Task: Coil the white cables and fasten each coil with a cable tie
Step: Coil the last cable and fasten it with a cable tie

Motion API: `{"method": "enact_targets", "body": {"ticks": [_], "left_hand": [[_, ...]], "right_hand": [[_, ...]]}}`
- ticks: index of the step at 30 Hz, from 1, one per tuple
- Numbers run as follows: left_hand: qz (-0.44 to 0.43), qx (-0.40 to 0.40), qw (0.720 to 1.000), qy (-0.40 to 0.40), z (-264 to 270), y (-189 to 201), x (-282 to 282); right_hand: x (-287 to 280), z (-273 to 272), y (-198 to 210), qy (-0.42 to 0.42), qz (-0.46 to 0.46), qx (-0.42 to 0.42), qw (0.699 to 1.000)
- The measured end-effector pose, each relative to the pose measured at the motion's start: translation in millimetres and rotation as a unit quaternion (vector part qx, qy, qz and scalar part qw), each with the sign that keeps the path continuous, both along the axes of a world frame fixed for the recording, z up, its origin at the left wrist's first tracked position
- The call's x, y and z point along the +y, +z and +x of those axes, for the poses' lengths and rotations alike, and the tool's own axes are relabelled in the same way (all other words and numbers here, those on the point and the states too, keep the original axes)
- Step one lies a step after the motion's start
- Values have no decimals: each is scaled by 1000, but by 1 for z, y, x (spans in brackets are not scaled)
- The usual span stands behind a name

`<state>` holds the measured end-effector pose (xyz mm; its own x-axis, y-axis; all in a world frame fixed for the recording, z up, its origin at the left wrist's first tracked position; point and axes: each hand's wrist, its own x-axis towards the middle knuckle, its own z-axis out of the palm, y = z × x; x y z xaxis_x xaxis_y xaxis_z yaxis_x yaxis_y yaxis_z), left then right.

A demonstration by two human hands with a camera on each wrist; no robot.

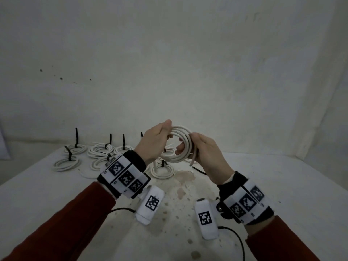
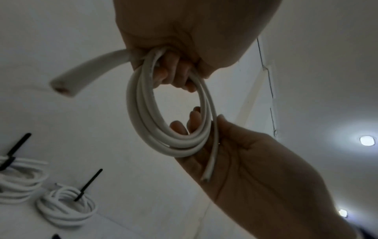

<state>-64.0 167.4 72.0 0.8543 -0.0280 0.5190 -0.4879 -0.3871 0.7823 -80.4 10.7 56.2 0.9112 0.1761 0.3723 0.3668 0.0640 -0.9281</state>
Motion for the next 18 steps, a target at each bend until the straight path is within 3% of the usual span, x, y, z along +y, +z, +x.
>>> {"method": "enact_targets", "body": {"ticks": [3, 5, 7, 12, 15, 18], "left_hand": [[-68, 30, 997, -30, 5, -1, 1], [-84, 44, 994, -51, 8, -3, 3], [-76, 47, 994, -56, 9, -4, 5], [-51, 42, 995, -75, 6, -1, 6], [-54, 36, 994, -87, 5, -1, -1], [-25, -8, 998, -54, 7, -7, -4]], "right_hand": [[-1, 1, -4, 19, -8, 5, 1000], [-4, 2, -3, -21, -53, -28, 998], [-10, 4, 1, -74, -108, -72, 989], [-22, 10, 5, -120, -164, -94, 974], [-15, 9, -1, -127, -102, -68, 984], [-7, 3, -4, -35, 35, 51, 997]]}}
